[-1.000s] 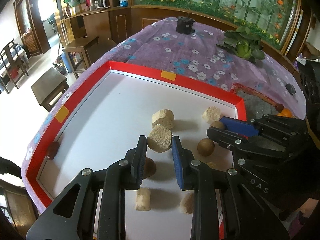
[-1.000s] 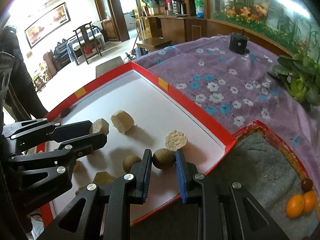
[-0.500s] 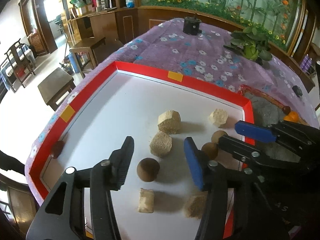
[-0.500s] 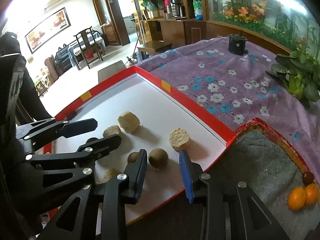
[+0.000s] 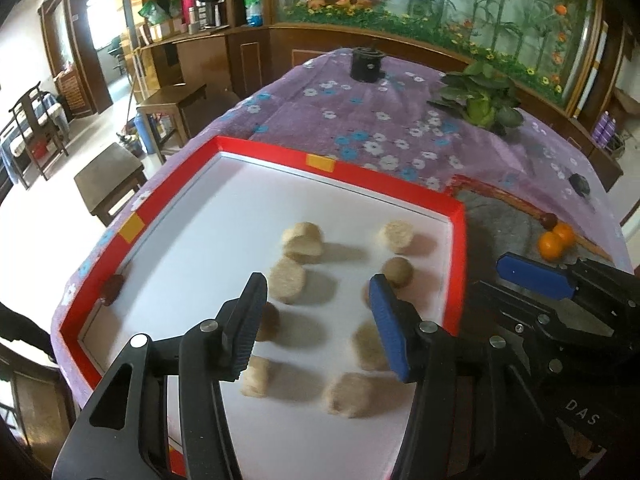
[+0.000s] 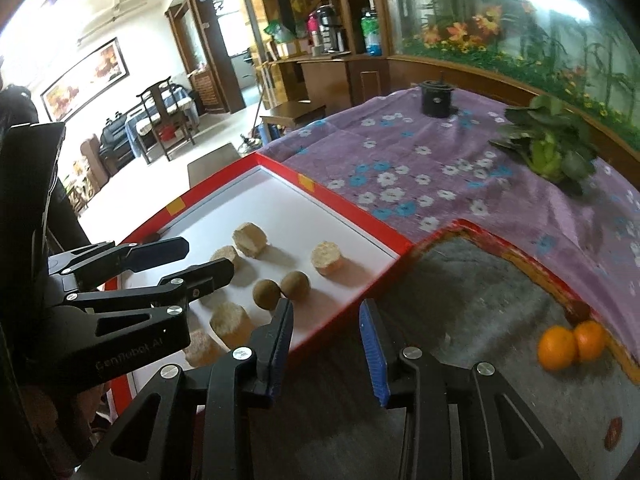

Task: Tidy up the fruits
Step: 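Move both grippers back over the felt, then move the left gripper toward the oranges while the right gripper approaches a red date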

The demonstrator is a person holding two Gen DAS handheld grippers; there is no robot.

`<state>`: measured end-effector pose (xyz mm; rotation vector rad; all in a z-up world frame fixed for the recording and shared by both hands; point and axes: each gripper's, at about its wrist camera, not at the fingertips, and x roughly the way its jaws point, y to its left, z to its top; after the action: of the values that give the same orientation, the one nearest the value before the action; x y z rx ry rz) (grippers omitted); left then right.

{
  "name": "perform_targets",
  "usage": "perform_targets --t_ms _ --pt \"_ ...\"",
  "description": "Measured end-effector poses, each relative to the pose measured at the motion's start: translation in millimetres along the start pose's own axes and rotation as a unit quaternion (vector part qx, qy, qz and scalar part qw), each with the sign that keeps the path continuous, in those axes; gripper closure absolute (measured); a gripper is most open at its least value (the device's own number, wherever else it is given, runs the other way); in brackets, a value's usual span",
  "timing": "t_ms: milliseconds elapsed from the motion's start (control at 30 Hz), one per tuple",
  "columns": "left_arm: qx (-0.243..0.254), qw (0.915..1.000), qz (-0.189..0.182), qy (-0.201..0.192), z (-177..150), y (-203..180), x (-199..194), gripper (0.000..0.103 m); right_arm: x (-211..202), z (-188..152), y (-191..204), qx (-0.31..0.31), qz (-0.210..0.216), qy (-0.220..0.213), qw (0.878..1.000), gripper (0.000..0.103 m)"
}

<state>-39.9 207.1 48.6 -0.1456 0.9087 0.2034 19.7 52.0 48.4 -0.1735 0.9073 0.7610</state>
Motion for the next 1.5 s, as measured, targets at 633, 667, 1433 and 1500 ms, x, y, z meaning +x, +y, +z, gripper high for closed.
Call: perform_targets --t_ms 633,667,1433,1500 --pt "0.058 0.9961 -0.066 0.007 -4 -92 -4 0.050 -57 -55 -81 0.069 -0.067 0.002 0.995 0.067" --pt "0.063 0.9956 -0.069 0.008 -4 -97 -4 0.050 -60 -59 -88 0.076 -0.069 0.001 0.995 0.066" --pt "0.150 0.9783 -0.135 0.047 15 -216 47 0.050 -94 -89 -179 0.137 -0.108 -0.007 0.985 0.062" --pt "0.158 0.9772 -0.132 0.051 15 -220 53 0.050 -96 -90 -185 0.140 -0.106 -0.007 0.984 0.062"
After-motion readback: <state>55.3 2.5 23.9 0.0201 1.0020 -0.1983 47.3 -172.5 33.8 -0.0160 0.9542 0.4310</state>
